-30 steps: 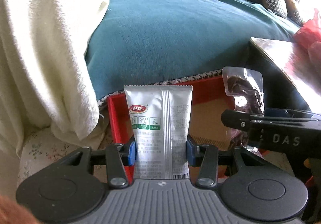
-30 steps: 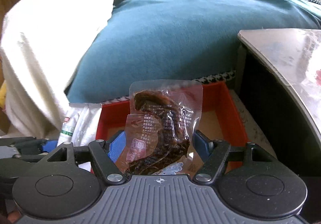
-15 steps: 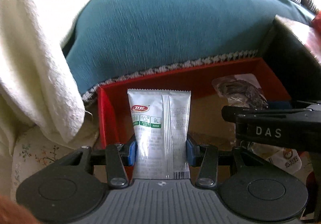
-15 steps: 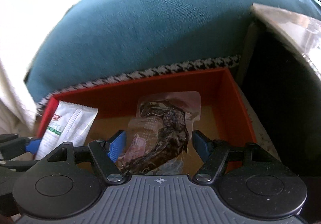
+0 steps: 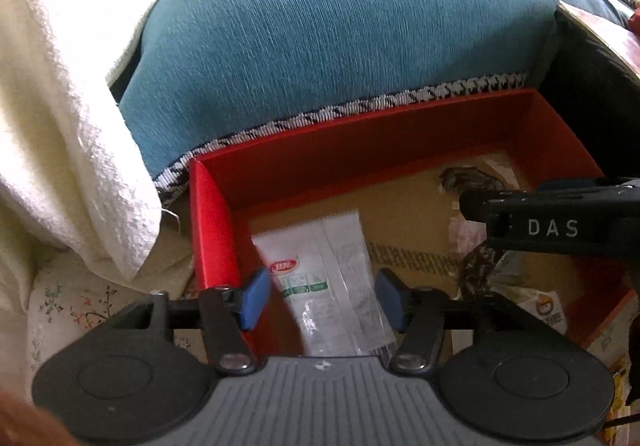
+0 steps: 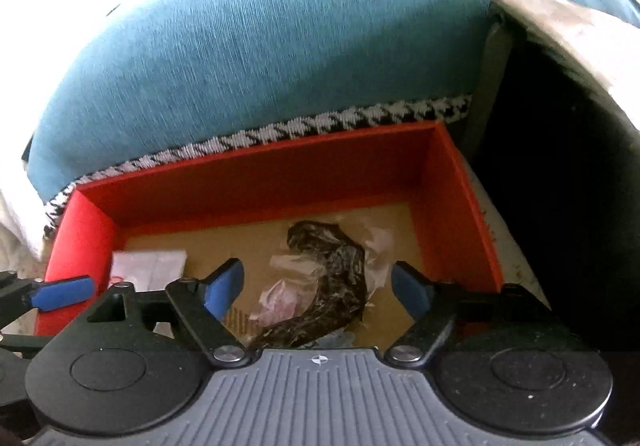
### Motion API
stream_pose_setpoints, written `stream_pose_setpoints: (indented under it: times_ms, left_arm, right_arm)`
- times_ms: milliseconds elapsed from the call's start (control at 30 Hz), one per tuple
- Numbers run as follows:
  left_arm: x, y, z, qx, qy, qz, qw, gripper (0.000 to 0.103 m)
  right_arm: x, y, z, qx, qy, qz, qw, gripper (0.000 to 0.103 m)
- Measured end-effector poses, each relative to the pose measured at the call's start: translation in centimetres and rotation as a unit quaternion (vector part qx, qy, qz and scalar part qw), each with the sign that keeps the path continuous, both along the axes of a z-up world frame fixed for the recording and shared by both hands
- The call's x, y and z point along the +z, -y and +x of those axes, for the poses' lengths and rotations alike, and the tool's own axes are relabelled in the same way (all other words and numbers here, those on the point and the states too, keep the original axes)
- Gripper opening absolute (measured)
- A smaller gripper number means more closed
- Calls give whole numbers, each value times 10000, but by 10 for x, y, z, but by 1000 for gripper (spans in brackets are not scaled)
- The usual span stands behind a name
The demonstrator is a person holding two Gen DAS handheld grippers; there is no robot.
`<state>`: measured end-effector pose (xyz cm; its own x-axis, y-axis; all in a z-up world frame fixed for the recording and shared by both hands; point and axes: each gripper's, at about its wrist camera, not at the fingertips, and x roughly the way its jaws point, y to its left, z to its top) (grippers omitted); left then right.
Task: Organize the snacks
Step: 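Carry the white sachet and jerky pouch into the red box with both tools, then open both tools to drop the sachet and jerky pouch in the box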
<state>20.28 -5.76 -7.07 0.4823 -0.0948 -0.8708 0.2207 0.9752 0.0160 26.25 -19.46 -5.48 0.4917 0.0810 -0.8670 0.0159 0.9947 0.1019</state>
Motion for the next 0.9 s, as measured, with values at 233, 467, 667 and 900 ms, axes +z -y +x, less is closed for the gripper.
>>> stream_pose_setpoints:
  times_ms: [233, 467, 667, 900]
  left_arm:
    - [12, -15, -5, 59, 65, -150, 9998, 58]
    - [30, -30, -20, 70, 168, -299, 9994, 59]
    - [41, -40, -36, 97, 216, -321, 9992, 60]
    - [48, -66, -55, 165, 209, -322, 9991, 61]
  right_arm:
    - [18, -3, -12, 16, 115, -85, 9999, 93]
    - [39, -2, -23, -23, 265, -94, 9996, 99]
    - [54, -8, -37, -4, 336, -66, 9994, 102]
    - [60, -21, -53, 142, 220, 82, 9996, 103]
